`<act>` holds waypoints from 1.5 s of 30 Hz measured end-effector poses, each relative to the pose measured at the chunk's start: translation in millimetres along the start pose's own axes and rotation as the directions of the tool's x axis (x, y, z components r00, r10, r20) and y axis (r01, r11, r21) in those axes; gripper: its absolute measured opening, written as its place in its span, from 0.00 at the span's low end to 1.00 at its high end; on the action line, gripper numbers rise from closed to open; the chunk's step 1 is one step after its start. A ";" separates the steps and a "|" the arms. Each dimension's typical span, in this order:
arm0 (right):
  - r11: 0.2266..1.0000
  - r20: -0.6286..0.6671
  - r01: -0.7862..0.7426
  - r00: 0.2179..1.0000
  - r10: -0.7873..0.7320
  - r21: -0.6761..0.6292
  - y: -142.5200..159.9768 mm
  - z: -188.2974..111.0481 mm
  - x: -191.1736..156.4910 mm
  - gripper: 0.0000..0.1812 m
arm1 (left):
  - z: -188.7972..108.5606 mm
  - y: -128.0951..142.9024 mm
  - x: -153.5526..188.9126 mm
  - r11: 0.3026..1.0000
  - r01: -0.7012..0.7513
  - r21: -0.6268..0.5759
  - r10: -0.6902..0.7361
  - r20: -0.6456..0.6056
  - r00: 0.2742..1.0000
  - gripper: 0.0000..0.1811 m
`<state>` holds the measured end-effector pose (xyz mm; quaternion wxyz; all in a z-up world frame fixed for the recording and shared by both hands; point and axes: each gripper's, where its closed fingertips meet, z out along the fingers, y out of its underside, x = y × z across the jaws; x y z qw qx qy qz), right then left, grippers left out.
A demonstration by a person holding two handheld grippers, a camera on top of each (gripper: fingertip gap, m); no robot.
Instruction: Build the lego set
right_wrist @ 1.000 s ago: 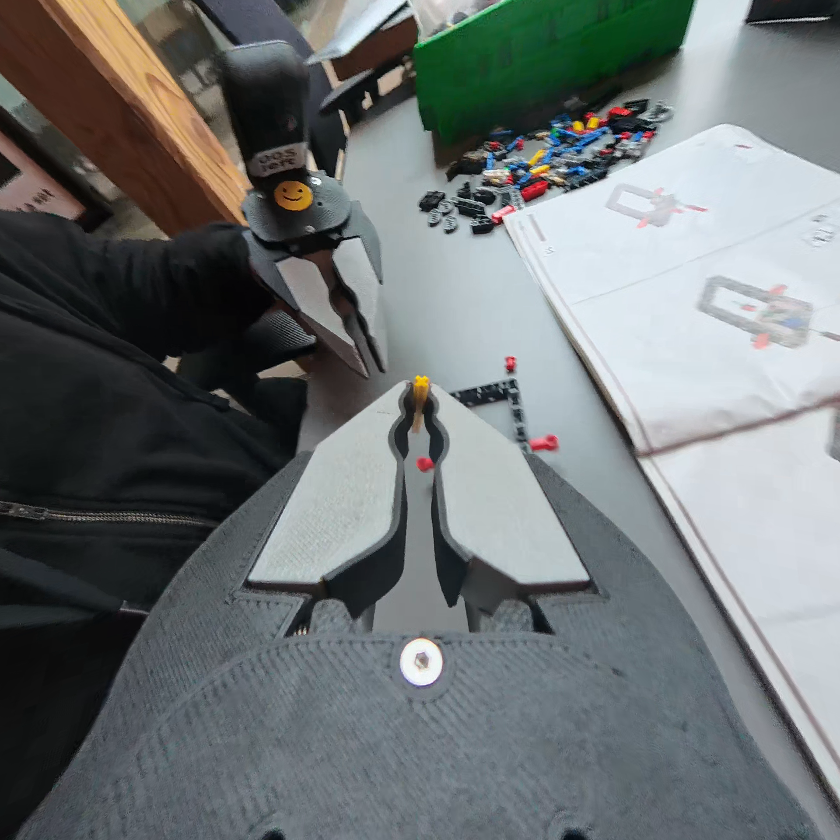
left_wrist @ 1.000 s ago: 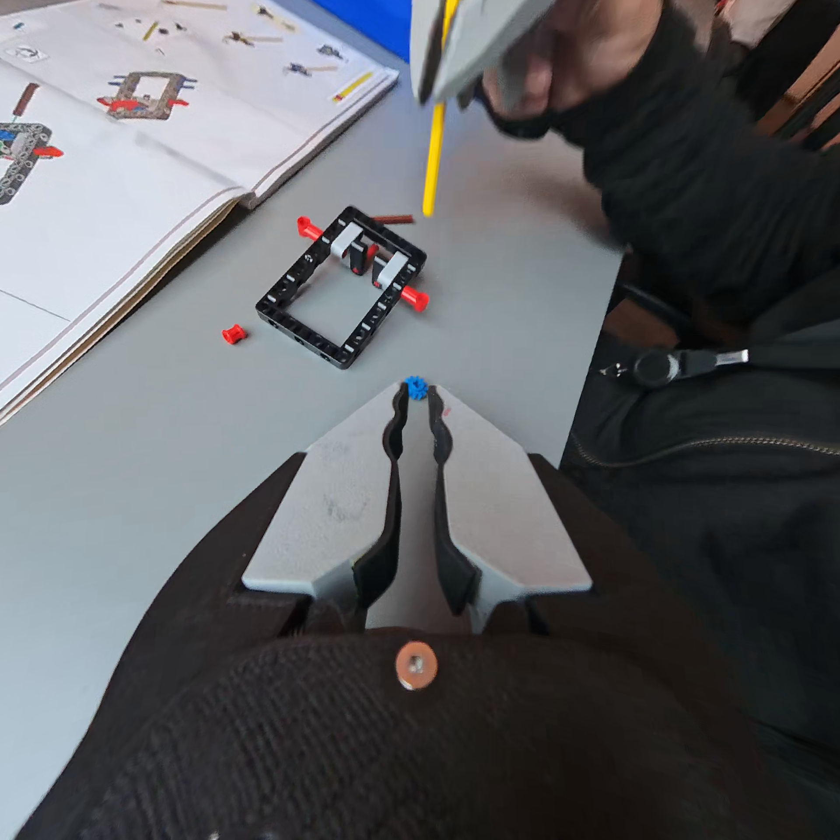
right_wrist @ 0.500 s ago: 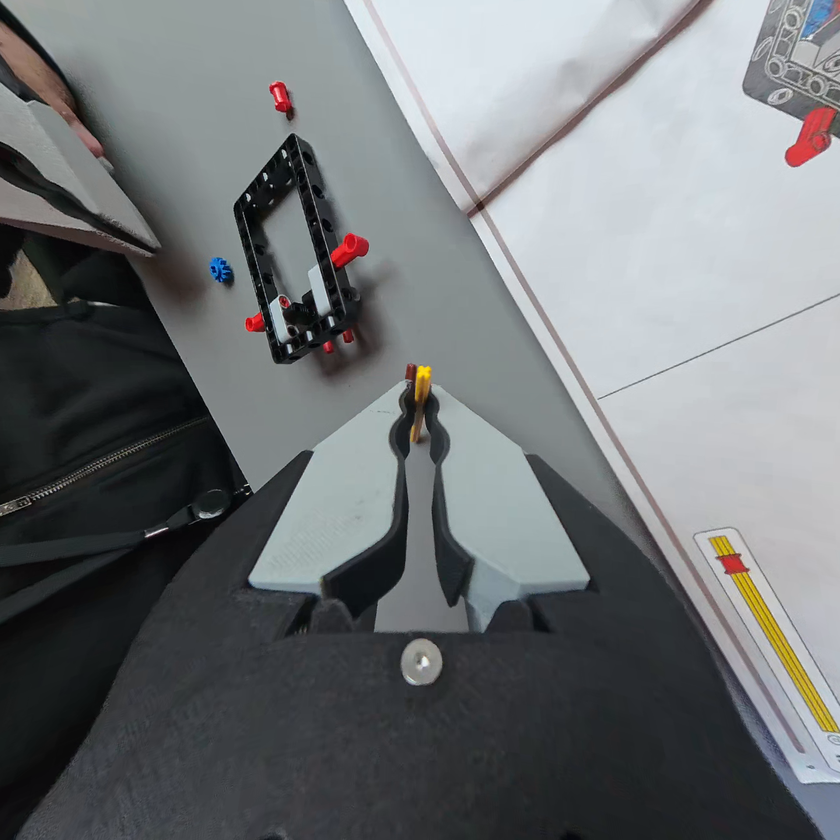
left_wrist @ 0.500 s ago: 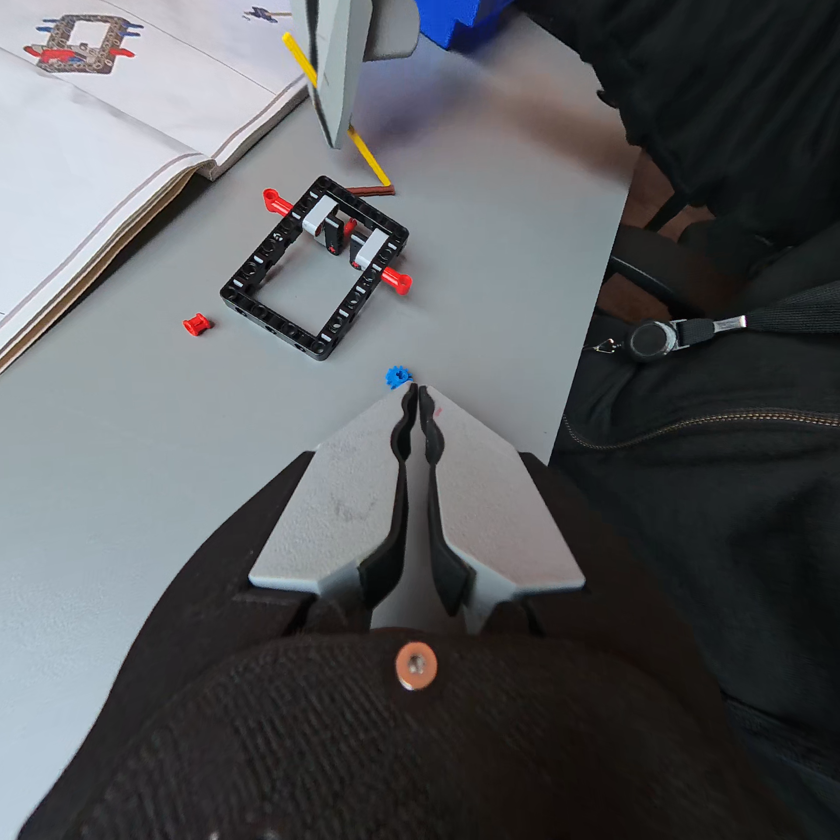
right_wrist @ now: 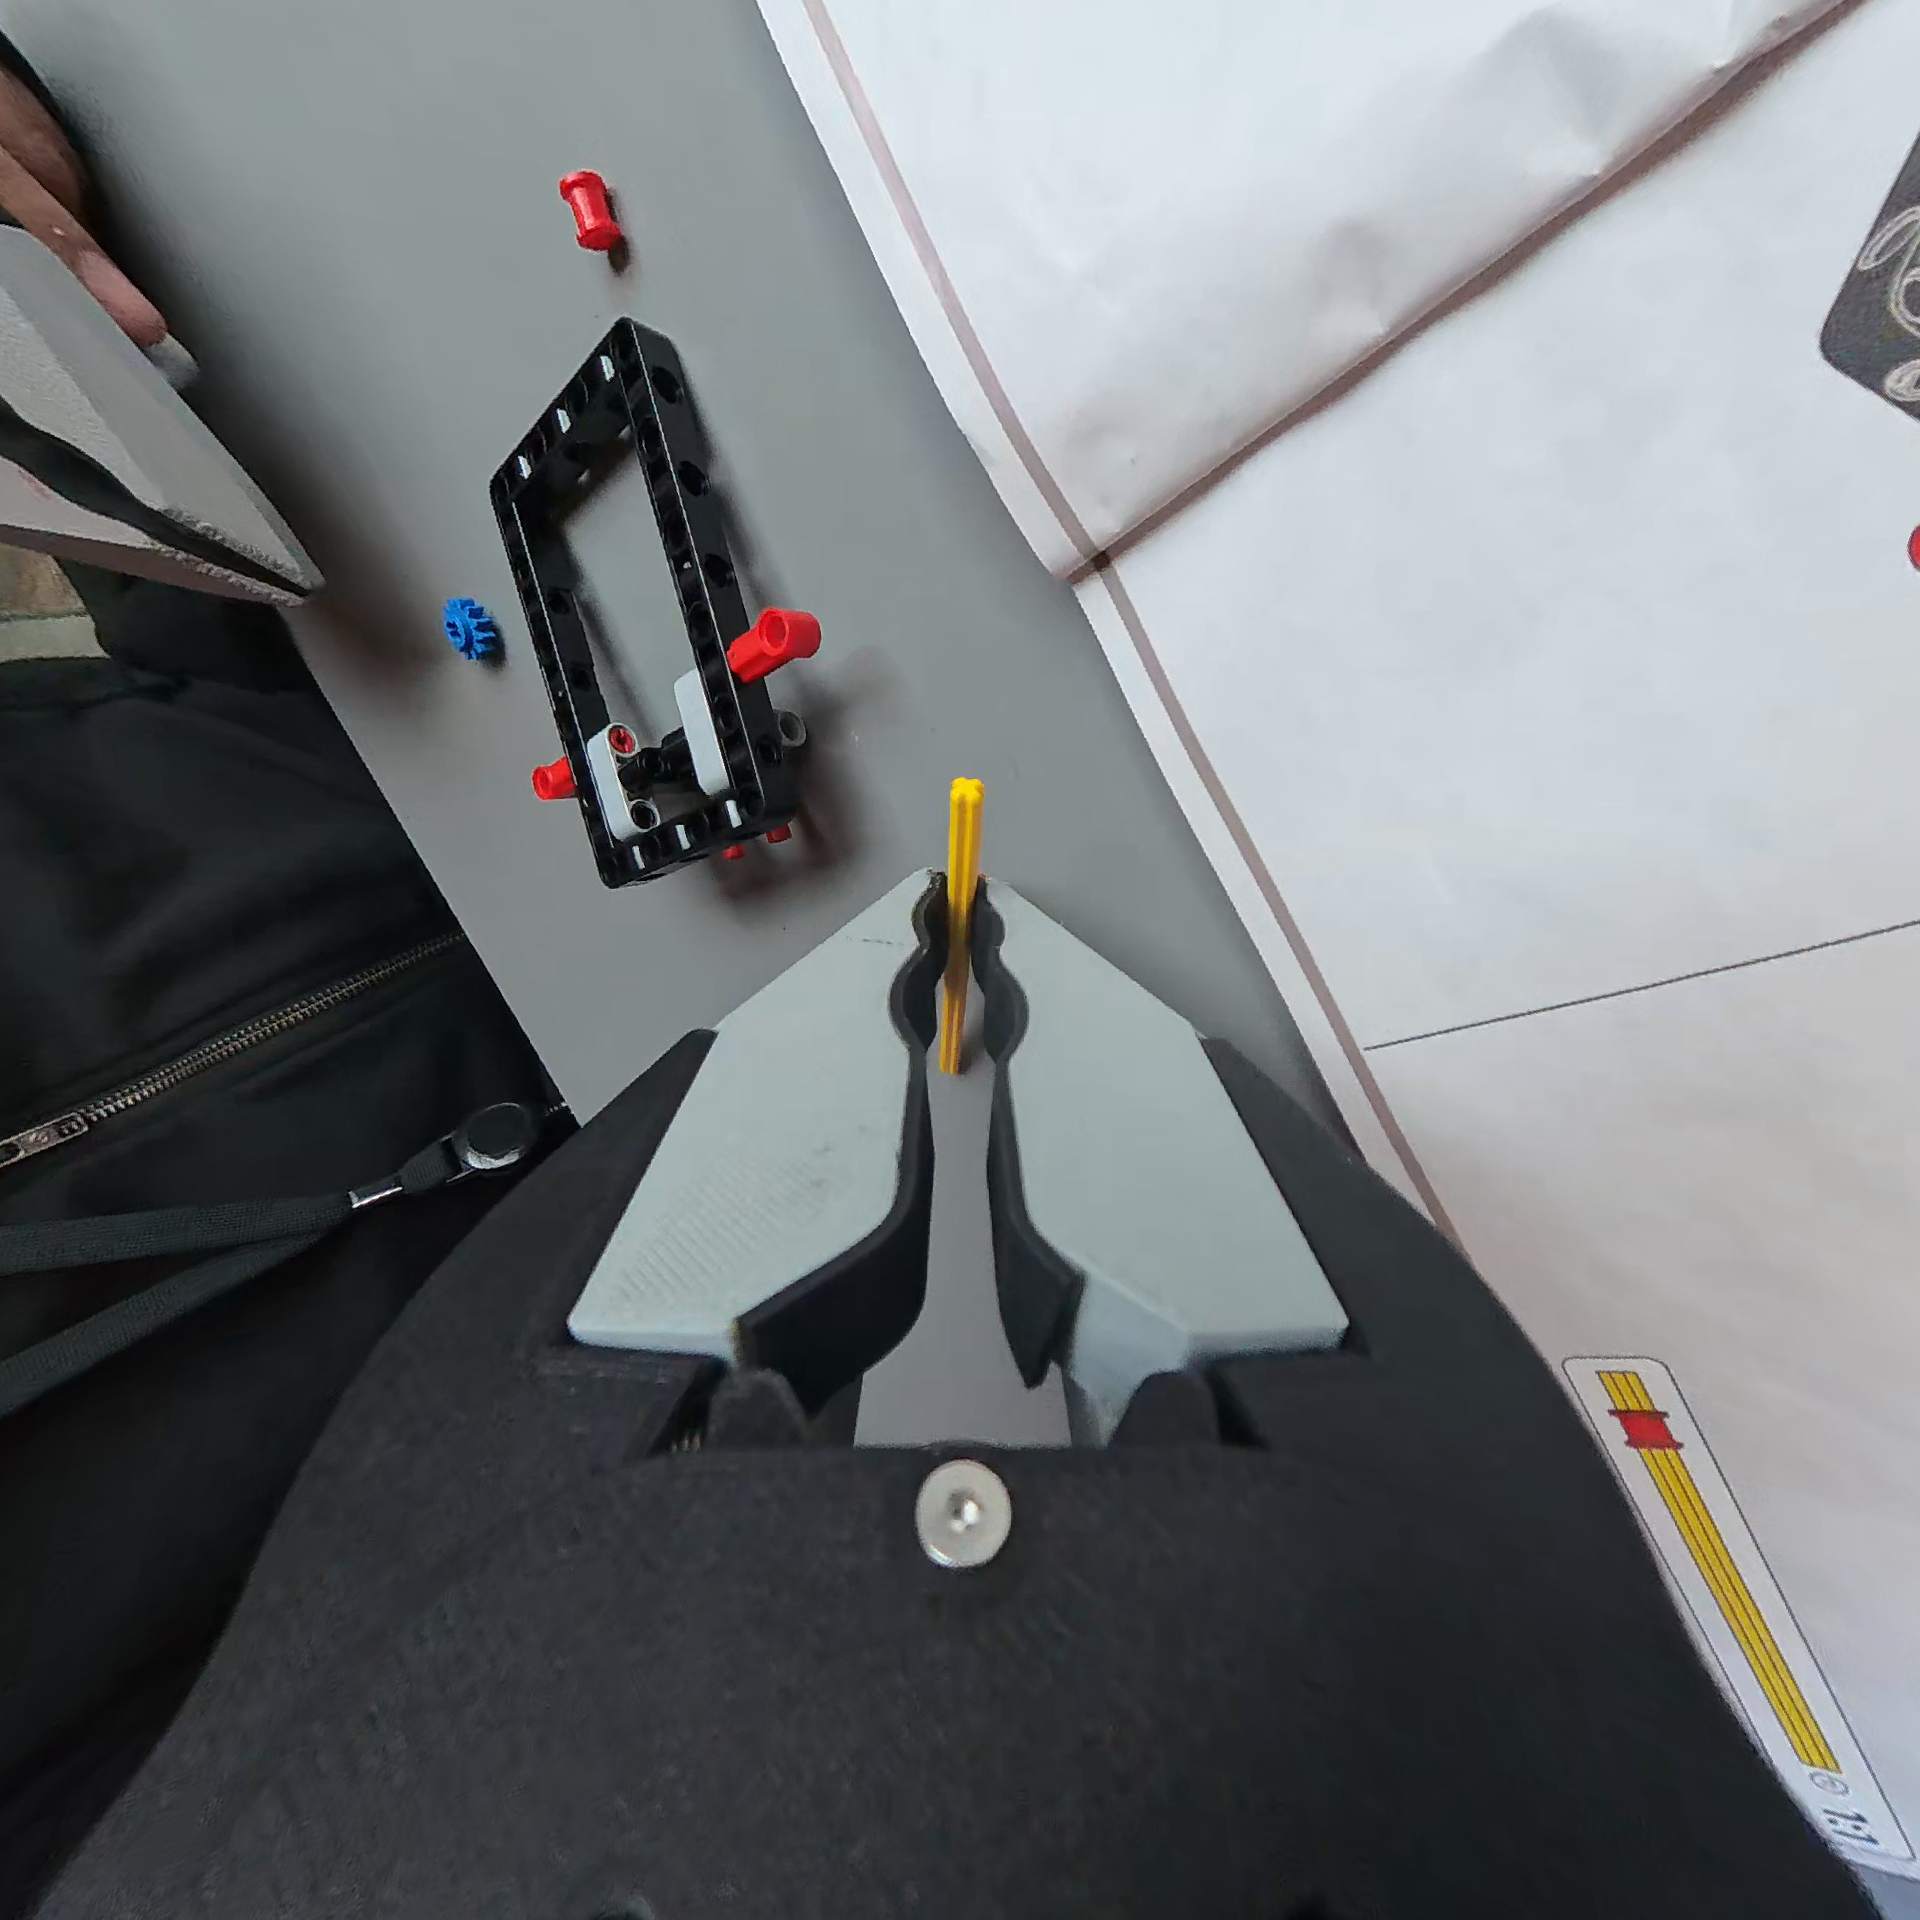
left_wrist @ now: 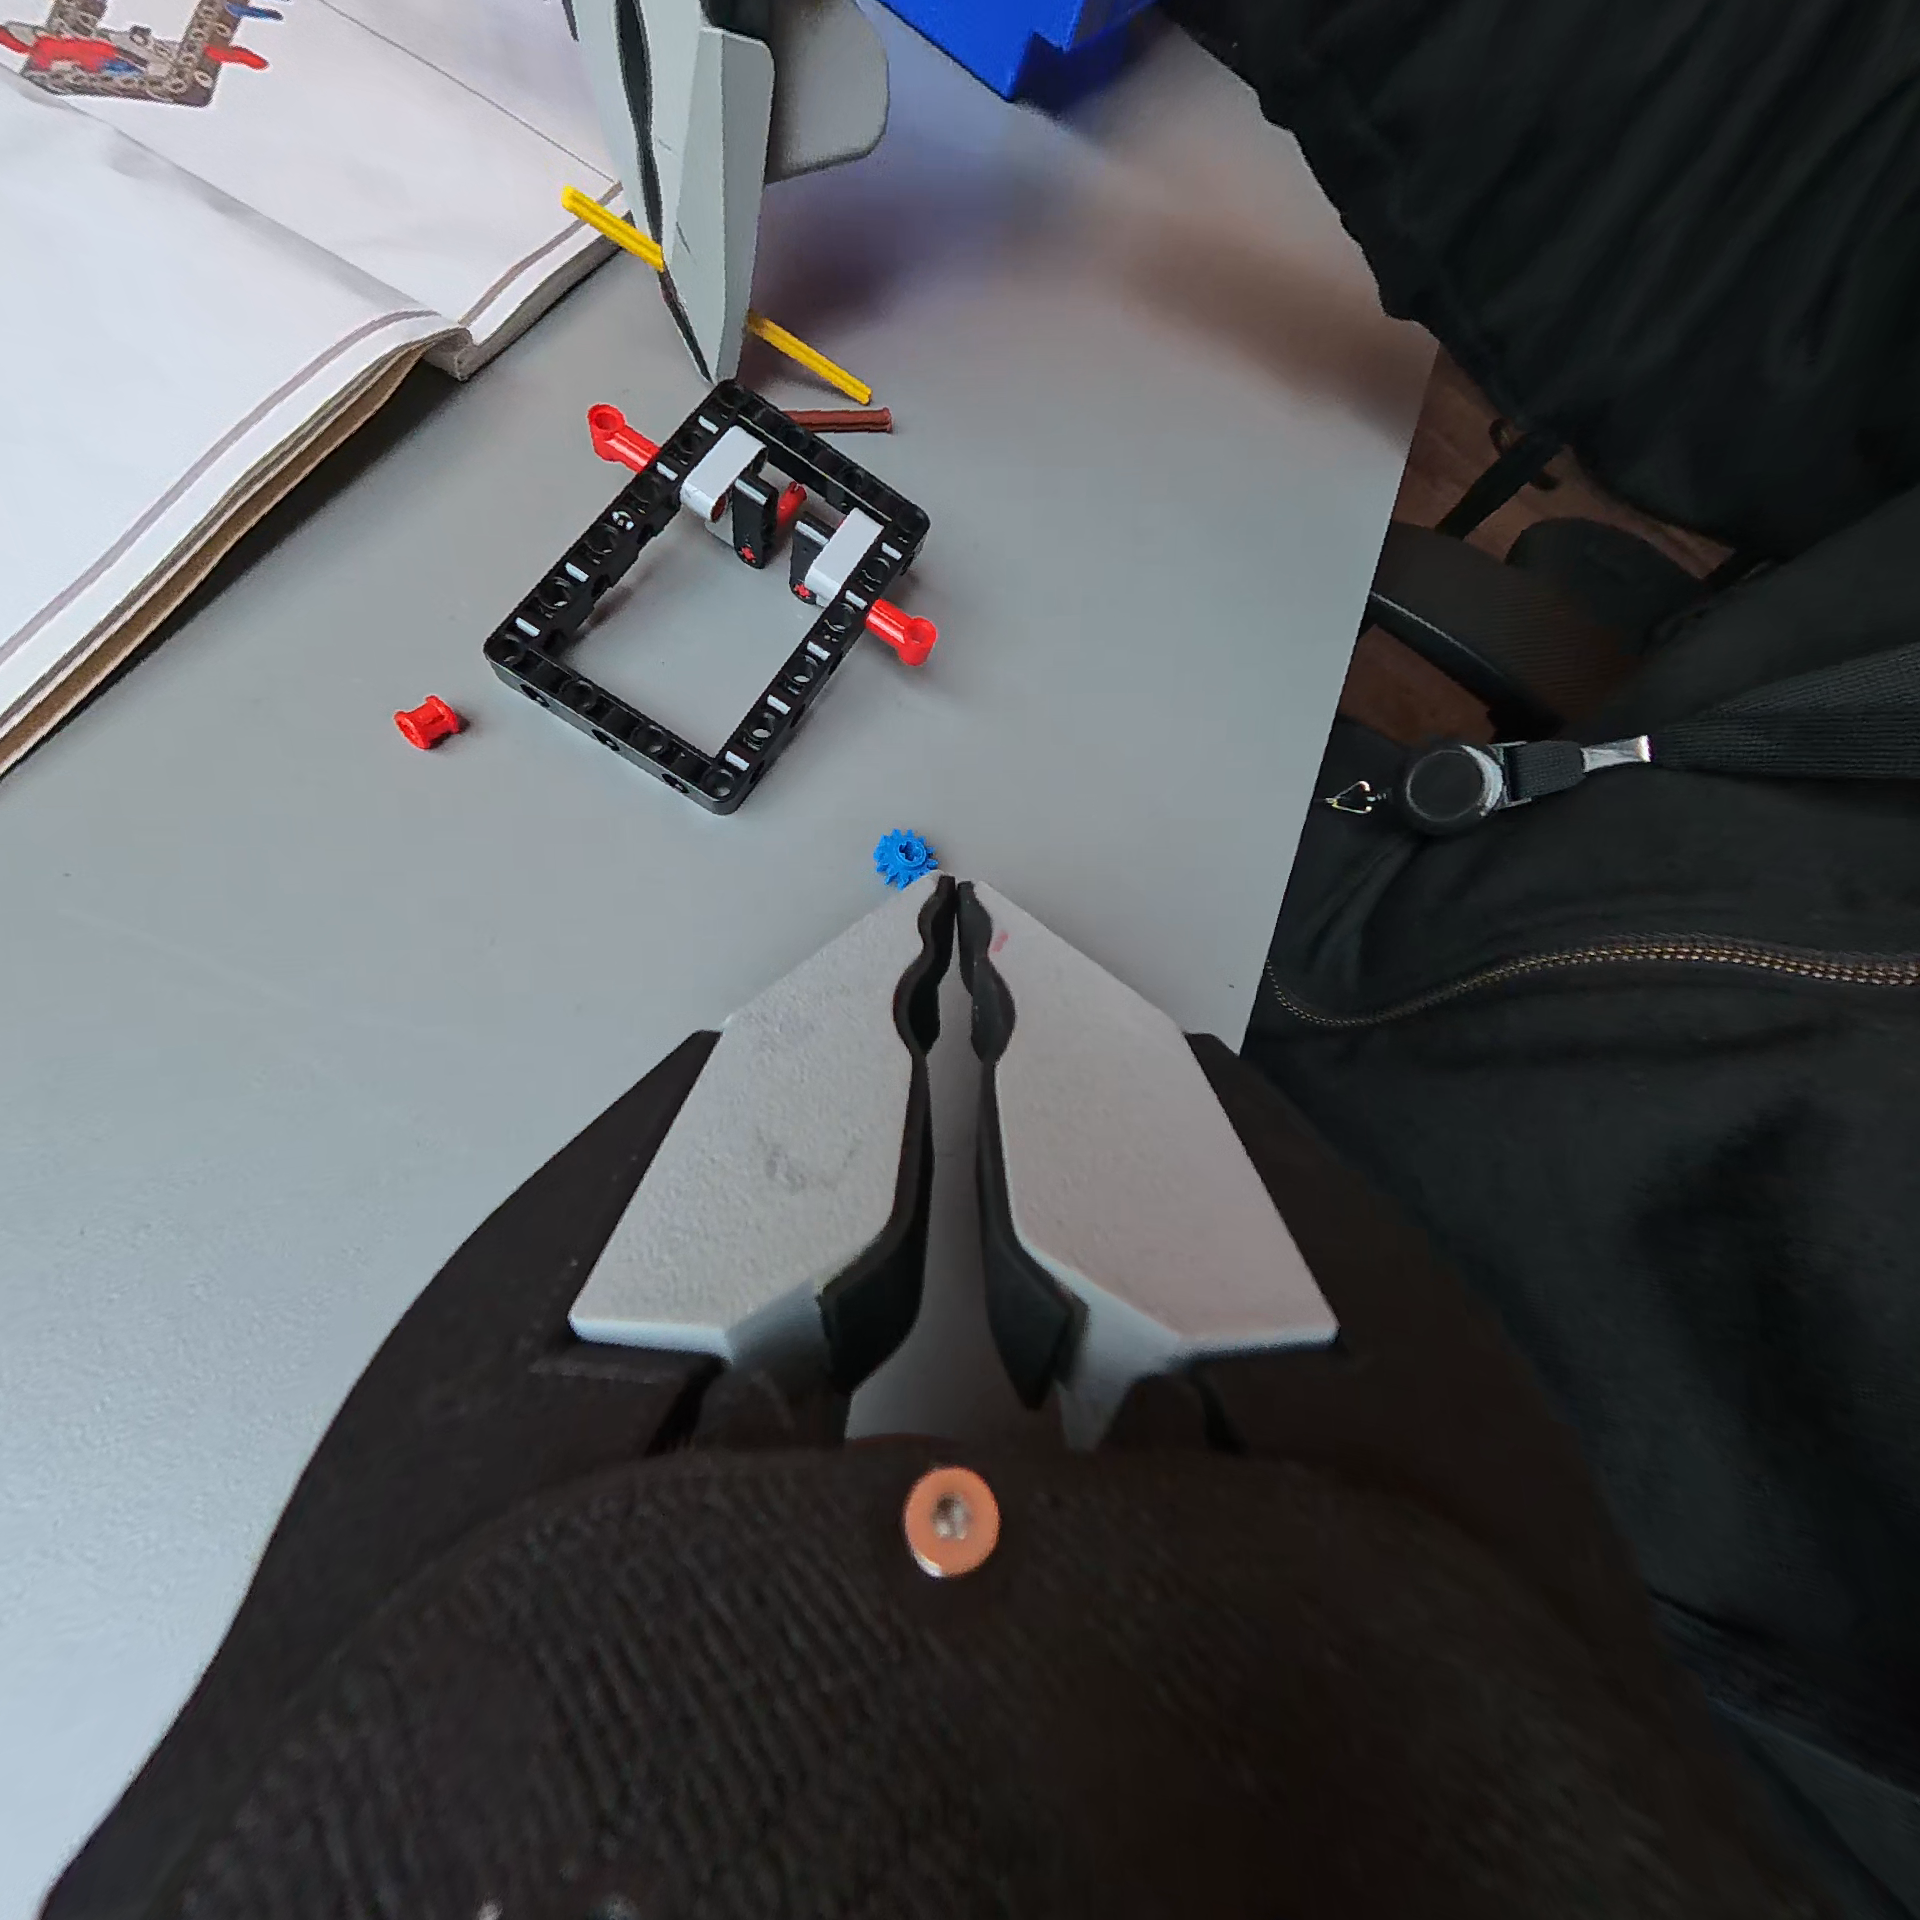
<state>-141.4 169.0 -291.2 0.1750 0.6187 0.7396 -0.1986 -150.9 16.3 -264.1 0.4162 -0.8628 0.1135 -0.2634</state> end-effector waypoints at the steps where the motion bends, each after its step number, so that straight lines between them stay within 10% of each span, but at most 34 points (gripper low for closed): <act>1: 1.000 0.001 0.000 1.000 0.000 0.004 0.0 -0.3 0.0 0.00 | 0.1 0.1 0.0 1.000 0.002 0.000 -0.002 -0.002 1.000 0.00; 38: 0.999 0.020 0.018 1.000 -0.018 0.028 -5.0 4.5 -5.1 0.00 | 0.5 3.0 -0.1 1.000 0.014 -0.016 -0.014 -0.006 1.000 0.00; 45: 0.869 0.151 0.158 0.955 -0.255 0.468 -48.0 -44.1 -87.1 0.00 | -2.2 -17.1 -3.4 0.997 0.014 0.079 -0.019 0.068 0.998 0.03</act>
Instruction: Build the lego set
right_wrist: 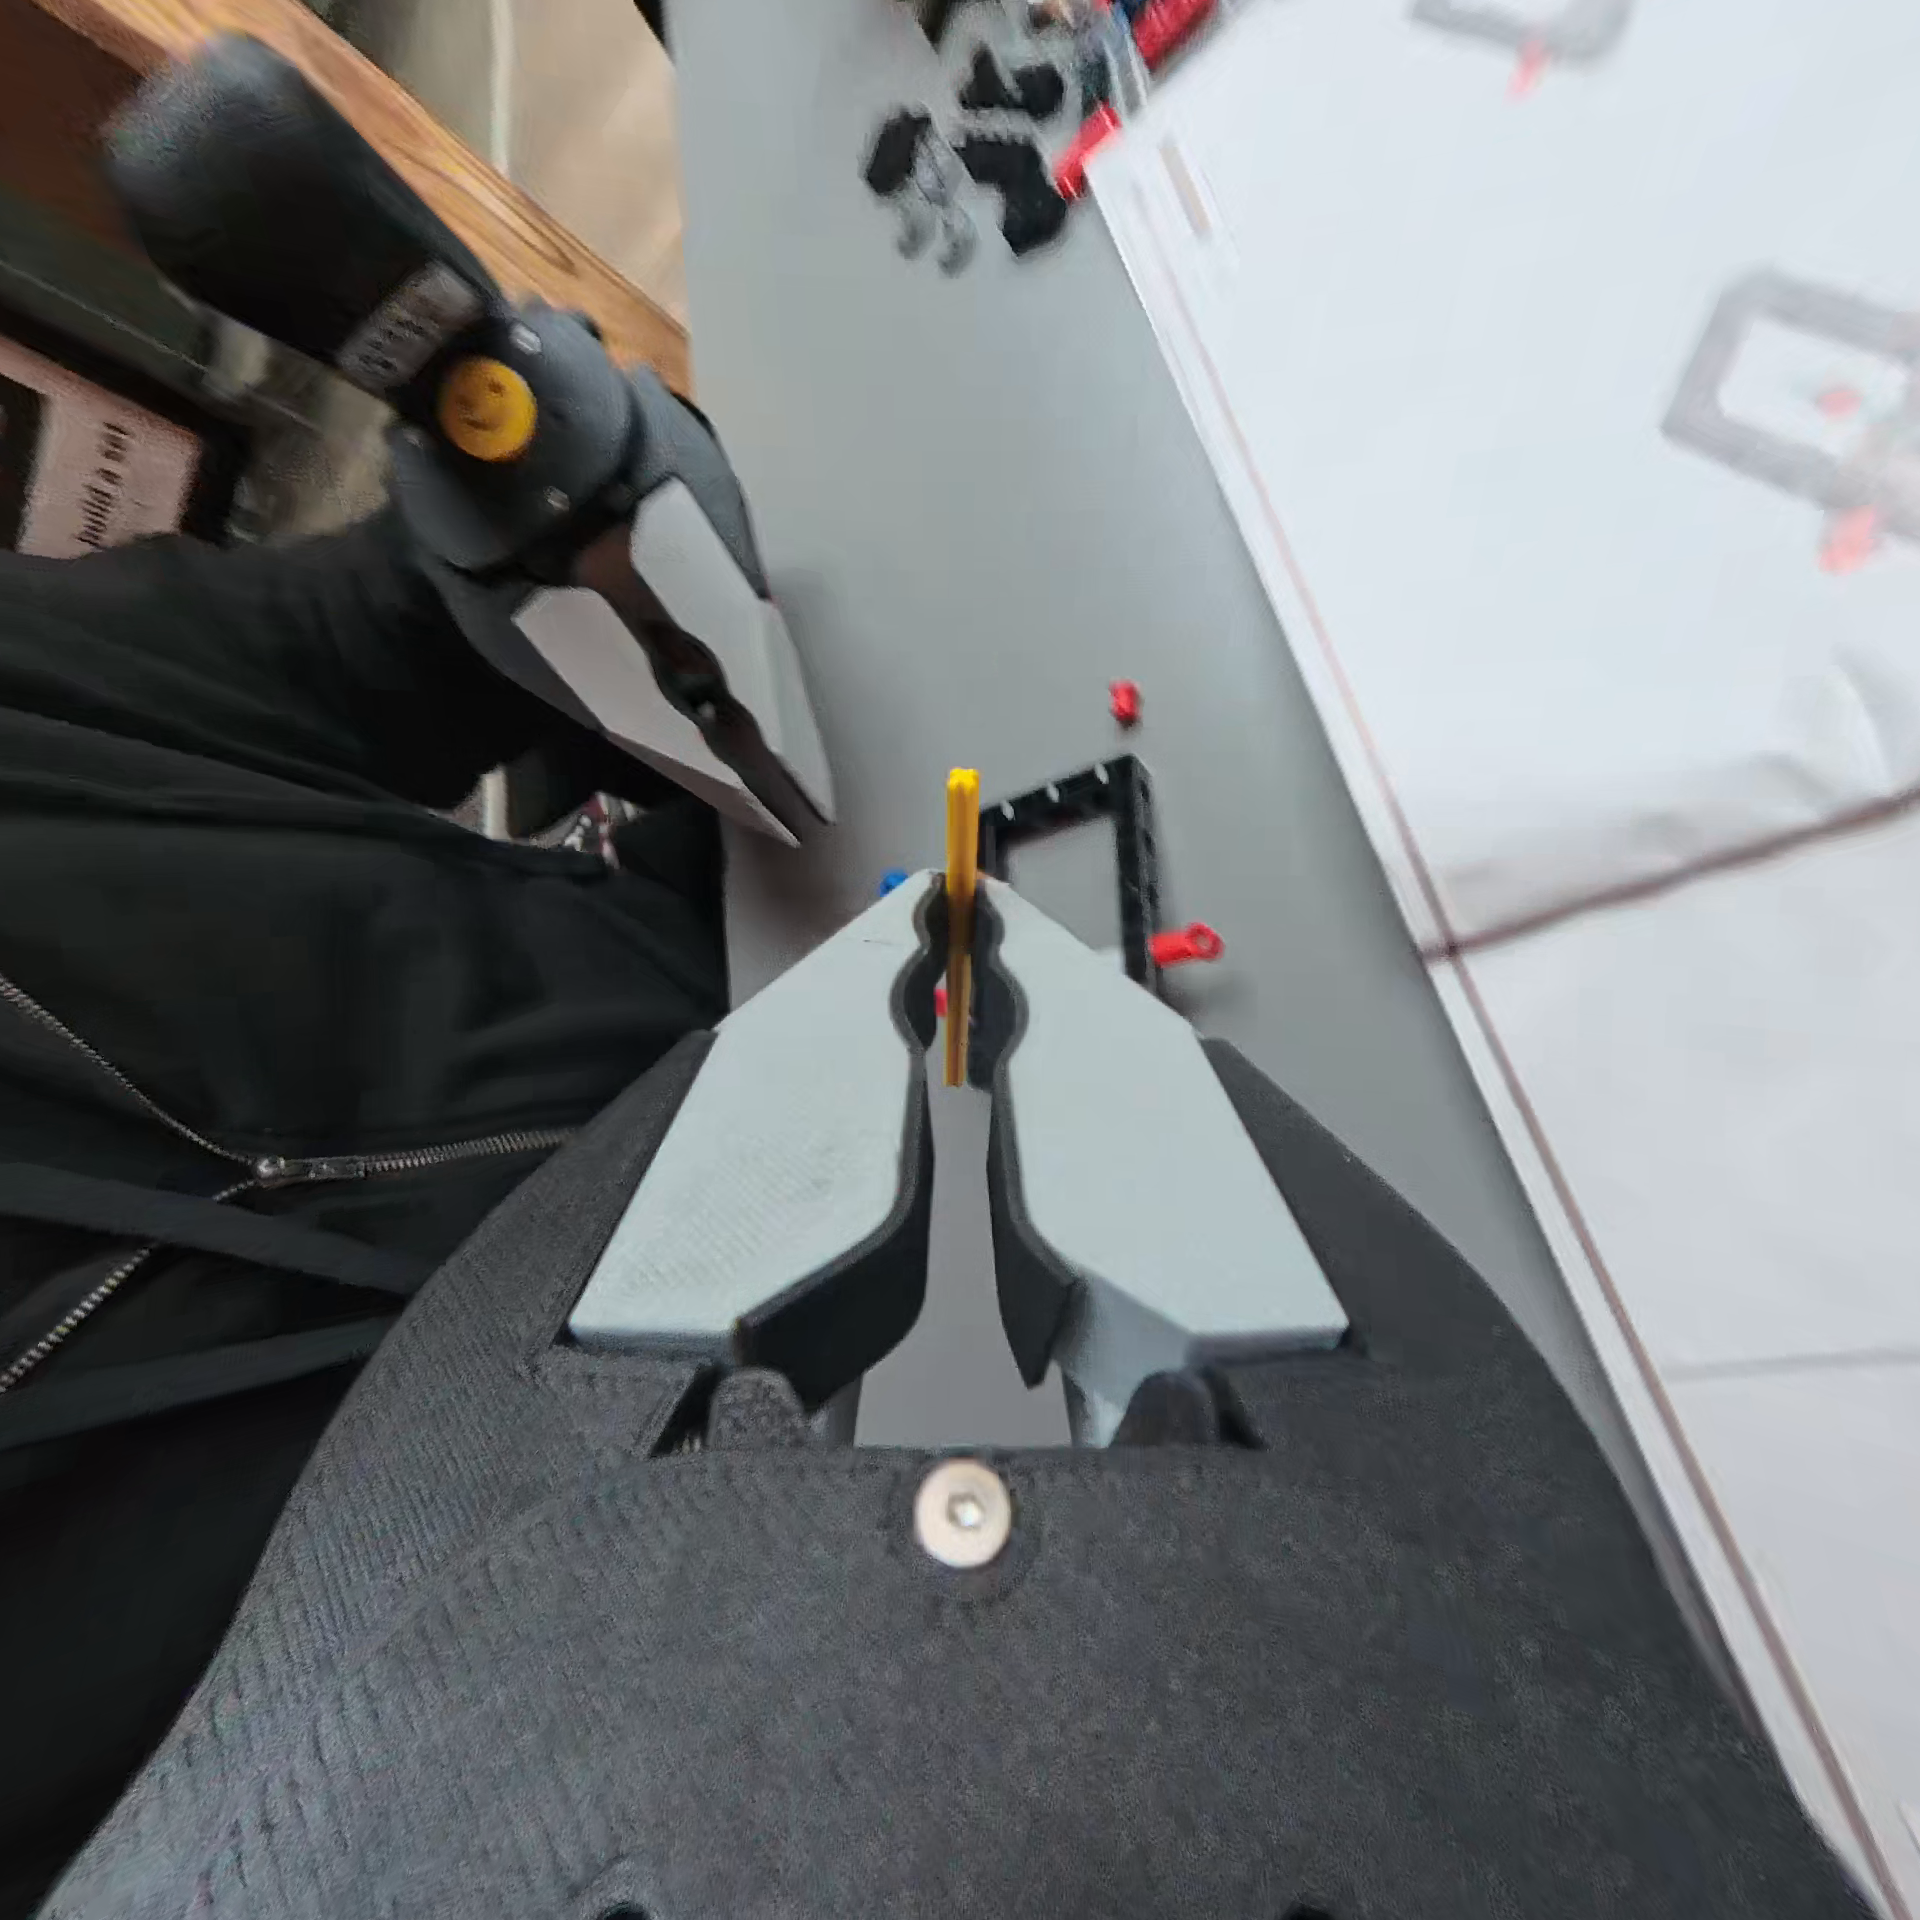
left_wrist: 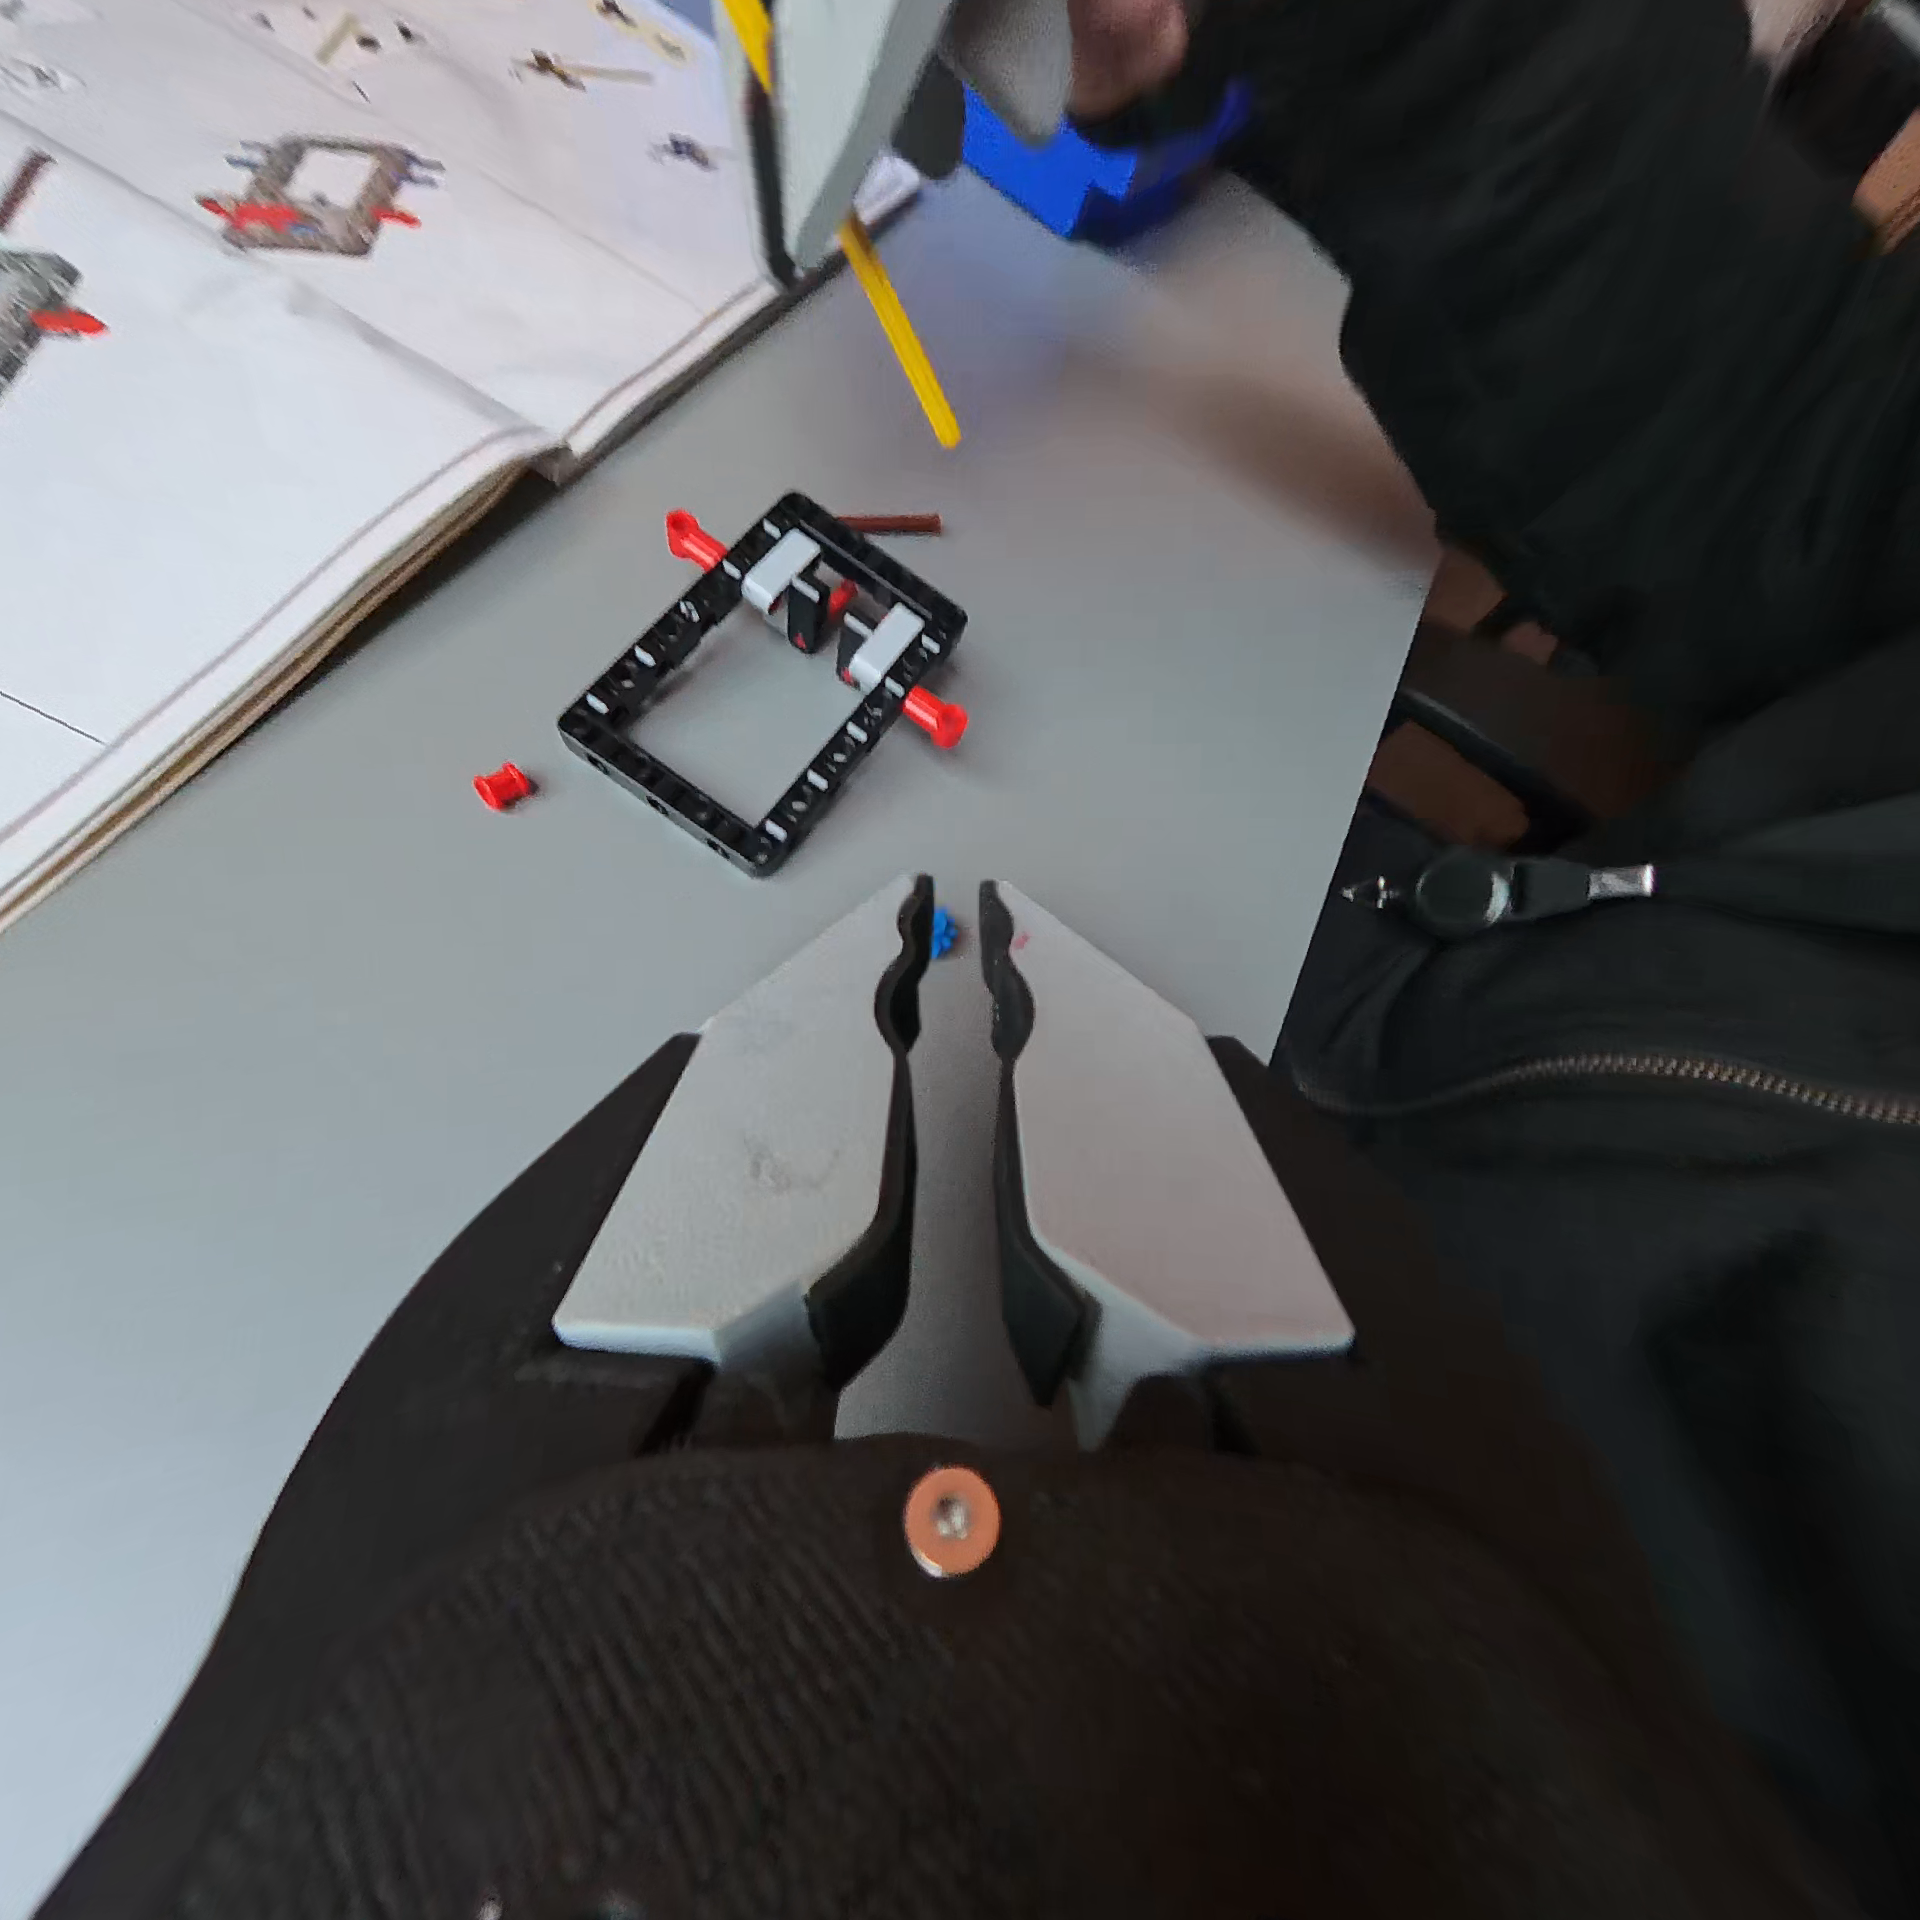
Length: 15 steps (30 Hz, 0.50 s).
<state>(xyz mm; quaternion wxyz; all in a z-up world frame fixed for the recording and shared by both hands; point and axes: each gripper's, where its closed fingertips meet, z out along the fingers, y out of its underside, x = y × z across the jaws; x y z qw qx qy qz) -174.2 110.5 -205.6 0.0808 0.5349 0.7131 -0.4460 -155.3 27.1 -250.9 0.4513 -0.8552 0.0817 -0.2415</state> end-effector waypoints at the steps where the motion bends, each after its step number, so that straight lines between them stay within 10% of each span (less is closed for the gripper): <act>1: 0.998 0.026 0.031 0.999 -0.033 0.053 -6.0 4.9 -12.8 0.00 | -0.5 -6.9 0.2 1.000 0.005 0.027 -0.006 0.008 1.000 0.04; 15: 0.947 0.119 0.082 0.985 -0.124 0.311 -21.3 45.1 -55.9 0.00 | 11.9 -41.6 11.7 0.987 0.101 0.127 -0.083 -0.137 0.987 0.03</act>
